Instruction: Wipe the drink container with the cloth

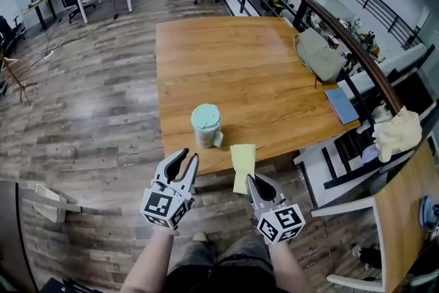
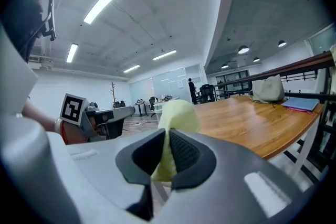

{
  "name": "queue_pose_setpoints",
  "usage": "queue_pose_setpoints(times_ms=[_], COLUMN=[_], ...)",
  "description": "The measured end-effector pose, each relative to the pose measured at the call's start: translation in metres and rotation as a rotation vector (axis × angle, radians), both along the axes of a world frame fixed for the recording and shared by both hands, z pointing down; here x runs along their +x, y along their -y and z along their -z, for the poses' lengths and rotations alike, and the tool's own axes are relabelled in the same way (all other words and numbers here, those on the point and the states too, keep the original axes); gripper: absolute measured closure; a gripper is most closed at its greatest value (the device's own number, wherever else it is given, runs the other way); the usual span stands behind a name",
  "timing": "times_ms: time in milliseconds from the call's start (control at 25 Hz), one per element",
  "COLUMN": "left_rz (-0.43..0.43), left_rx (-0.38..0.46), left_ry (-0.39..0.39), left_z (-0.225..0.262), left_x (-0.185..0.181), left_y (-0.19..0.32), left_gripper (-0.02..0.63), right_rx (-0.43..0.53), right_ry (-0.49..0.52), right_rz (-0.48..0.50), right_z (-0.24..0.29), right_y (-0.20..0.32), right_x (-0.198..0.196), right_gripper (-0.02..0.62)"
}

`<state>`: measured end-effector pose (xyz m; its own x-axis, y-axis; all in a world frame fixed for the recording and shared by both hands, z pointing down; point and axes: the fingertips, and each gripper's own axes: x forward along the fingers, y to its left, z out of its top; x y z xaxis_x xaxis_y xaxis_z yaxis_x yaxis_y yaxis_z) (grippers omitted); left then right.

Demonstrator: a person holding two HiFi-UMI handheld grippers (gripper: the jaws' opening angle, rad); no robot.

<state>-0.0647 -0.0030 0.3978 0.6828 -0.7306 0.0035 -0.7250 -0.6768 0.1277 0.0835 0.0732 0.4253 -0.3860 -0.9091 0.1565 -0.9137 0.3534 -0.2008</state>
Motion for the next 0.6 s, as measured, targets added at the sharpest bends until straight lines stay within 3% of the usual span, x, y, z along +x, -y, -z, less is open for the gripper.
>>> queue_pose_setpoints(times_ms=[120, 360, 480, 600], left_rz=[0.006, 0.019, -0.012, -0.076], left_rx=[0.004, 0.021, 0.034, 0.028], left_ry=[0.006, 0.024, 0.071, 0.105], left_z=[-0.001, -0.001, 0.000, -0.004], left_x=[0.009, 0.021, 0.030, 0.034], left_y=[0.010, 0.048, 0.068, 0.081], left_gripper=[0.485, 0.292, 0.211, 0.176], right_rx=[-0.024, -0.045, -0.046, -0.041], right_ry=[-0.014, -0.006, -0.013, -0.011], right_rz=[0.013, 0.065, 0.114, 0.163], right_z=[-0.006, -0.017, -0.018, -0.014], right_y=[0.004, 0.030, 0.048, 0.060], right_x=[0.001, 0.005, 0.006, 0.007], right_gripper=[0.566, 0.566, 0.566, 0.566])
